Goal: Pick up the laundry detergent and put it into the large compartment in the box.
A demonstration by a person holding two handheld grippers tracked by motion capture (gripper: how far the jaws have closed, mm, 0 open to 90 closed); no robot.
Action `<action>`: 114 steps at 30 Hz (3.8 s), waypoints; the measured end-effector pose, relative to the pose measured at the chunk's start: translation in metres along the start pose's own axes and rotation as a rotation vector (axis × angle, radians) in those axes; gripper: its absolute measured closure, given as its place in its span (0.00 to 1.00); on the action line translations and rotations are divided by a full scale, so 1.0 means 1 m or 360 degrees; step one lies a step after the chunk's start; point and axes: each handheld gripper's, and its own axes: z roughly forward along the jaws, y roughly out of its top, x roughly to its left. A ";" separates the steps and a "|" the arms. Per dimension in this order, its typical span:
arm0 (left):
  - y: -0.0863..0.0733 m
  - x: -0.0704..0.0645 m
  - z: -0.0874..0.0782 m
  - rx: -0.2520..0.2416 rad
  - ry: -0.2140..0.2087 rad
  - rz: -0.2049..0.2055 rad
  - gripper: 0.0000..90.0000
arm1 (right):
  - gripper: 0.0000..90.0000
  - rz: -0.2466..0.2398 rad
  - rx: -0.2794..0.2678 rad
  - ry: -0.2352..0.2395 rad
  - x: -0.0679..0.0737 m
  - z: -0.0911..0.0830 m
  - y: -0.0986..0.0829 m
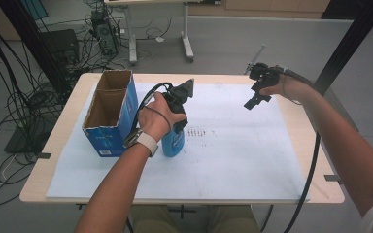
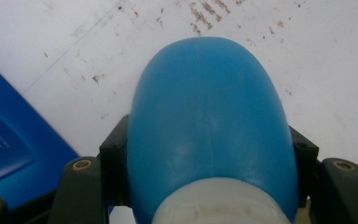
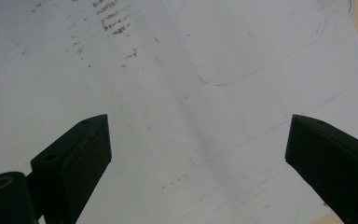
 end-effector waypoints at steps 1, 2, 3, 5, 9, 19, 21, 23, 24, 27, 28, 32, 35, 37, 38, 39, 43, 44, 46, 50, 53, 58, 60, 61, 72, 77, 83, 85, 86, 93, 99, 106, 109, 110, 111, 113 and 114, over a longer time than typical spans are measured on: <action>0.000 0.000 0.000 0.0000 0.0000 0.0000 0.42 | 0.08 0.0000 0.0000 0.0000 0.000 0.000 0.000; 0.000 0.000 0.000 0.0001 0.0000 0.0000 0.42 | 0.08 -0.0001 0.0002 -0.0002 0.000 0.000 0.000; 0.000 0.000 0.000 0.0001 0.0000 0.0000 0.42 | 0.08 0.0000 0.0002 -0.0002 0.000 0.000 0.000; 0.000 0.000 0.000 0.0000 0.0000 0.0000 0.42 | 0.08 0.0001 0.0000 -0.0003 0.000 0.000 -0.001; 0.000 0.000 0.000 -0.0001 0.0000 0.0000 0.42 | 0.08 0.0006 0.0000 0.0000 -0.001 0.000 -0.001; 0.000 0.000 0.000 -0.0003 0.0000 0.0002 0.42 | 0.08 0.0004 -0.0001 0.0000 0.000 0.000 -0.001; 0.000 0.000 0.000 -0.0003 0.0000 0.0001 0.42 | 0.08 0.0004 -0.0001 0.0001 0.000 0.001 -0.001; 0.000 0.000 0.000 -0.0002 0.0000 0.0002 0.42 | 0.08 0.0003 -0.0003 0.0003 0.000 0.001 -0.001; 0.000 0.000 0.000 -0.0003 -0.0001 0.0003 0.42 | 0.08 0.0003 -0.0002 0.0002 0.000 0.001 -0.001; 0.000 0.000 0.000 -0.0003 -0.0001 0.0005 0.42 | 0.08 -0.0001 -0.0001 0.0005 0.000 0.002 -0.001; 0.000 0.000 0.000 -0.0003 -0.0001 0.0005 0.42 | 0.08 -0.0002 -0.0001 0.0007 0.000 0.003 -0.001; 0.000 0.000 0.000 -0.0001 -0.0001 0.0006 0.42 | 0.08 -0.0001 0.0003 0.0010 0.000 0.004 -0.001; 0.000 0.000 0.000 -0.0002 -0.0002 0.0005 0.42 | 0.08 0.0001 -0.0002 0.0011 -0.001 0.004 -0.002; 0.000 0.000 0.000 -0.0005 -0.0003 0.0006 0.42 | 0.08 0.0002 -0.0001 0.0010 -0.001 0.004 -0.002; 0.000 0.000 0.000 -0.0006 -0.0003 0.0007 0.42 | 0.08 0.0002 -0.0002 0.0010 -0.001 0.004 -0.002; 0.000 0.000 0.000 -0.0007 -0.0002 0.0006 0.42 | 0.08 0.0003 0.0000 0.0010 -0.001 0.004 -0.002; 0.000 0.000 0.000 -0.0004 0.0000 0.0013 0.42 | 0.08 0.0008 0.0002 0.0012 -0.001 0.005 -0.002; -0.001 0.000 0.000 -0.0009 -0.0003 0.0007 0.42 | 0.08 0.0007 0.0002 0.0013 -0.001 0.005 -0.003; -0.001 0.002 0.000 -0.0009 -0.0015 0.0008 0.42 | 0.08 0.0005 0.0004 0.0012 -0.001 0.005 -0.003; -0.001 0.003 0.000 -0.0010 -0.0023 0.0005 0.42 | 0.08 0.0005 0.0006 0.0011 -0.001 0.005 -0.003; -0.001 0.003 0.000 -0.0012 -0.0020 0.0007 0.42 | 0.08 0.0012 0.0008 0.0009 -0.001 0.004 -0.004; -0.002 0.002 -0.001 -0.0023 -0.0014 0.0009 0.42 | 0.08 0.0017 0.0007 0.0006 -0.001 0.003 -0.006; -0.002 0.001 -0.001 -0.0016 -0.0007 0.0012 0.42 | 0.08 0.0016 0.0008 0.0006 -0.001 0.003 -0.006; -0.002 0.001 -0.001 -0.0013 -0.0003 0.0009 0.42 | 0.08 0.0018 0.0007 0.0005 -0.001 0.003 -0.006; -0.007 0.001 -0.011 -0.0016 -0.0013 -0.0036 0.42 | 0.08 0.0025 -0.0006 -0.0006 0.000 -0.001 -0.009; -0.011 0.001 -0.021 -0.0024 -0.0026 -0.0080 0.42 | 0.08 0.0022 -0.0017 -0.0003 0.001 -0.001 -0.008; -0.013 -0.002 -0.033 -0.0026 -0.0017 -0.0093 0.42 | 0.08 0.0018 -0.0013 -0.0002 0.003 0.000 -0.008; -0.013 -0.002 -0.037 -0.0036 -0.0015 -0.0107 0.42 | 0.08 0.0027 -0.0014 -0.0002 0.003 0.000 -0.009; -0.013 -0.002 -0.038 -0.0035 -0.0012 -0.0106 0.42 | 0.08 0.0027 -0.0014 -0.0002 0.003 0.000 -0.010; -0.015 0.000 -0.048 -0.0055 0.0005 -0.0132 0.42 | 0.08 0.0027 -0.0023 -0.0005 0.003 -0.002 -0.011; -0.015 0.000 -0.060 -0.0043 0.0017 -0.0139 0.42 | 0.08 0.0033 -0.0017 -0.0001 0.003 -0.001 -0.011; -0.015 0.001 -0.077 -0.0065 0.0047 -0.0184 0.42 | 0.08 0.0029 -0.0015 -0.0003 0.004 -0.001 -0.011; -0.015 0.003 -0.084 -0.0068 0.0052 -0.0208 0.42 | 0.08 0.0025 -0.0015 -0.0004 0.004 -0.001 -0.010; -0.015 0.003 -0.086 -0.0072 0.0049 -0.0212 0.42 | 0.08 0.0025 -0.0017 -0.0003 0.004 -0.001 -0.010; -0.015 0.003 -0.089 -0.0068 0.0045 -0.0212 0.42 | 0.08 0.0026 -0.0021 -0.0003 0.004 -0.001 -0.010; -0.014 0.003 -0.093 -0.0064 0.0046 -0.0213 0.42 | 0.08 0.0023 -0.0024 -0.0004 0.004 -0.001 -0.010; -0.014 0.003 -0.095 -0.0064 0.0049 -0.0216 0.42 | 0.08 0.0022 -0.0024 -0.0004 0.004 -0.002 -0.010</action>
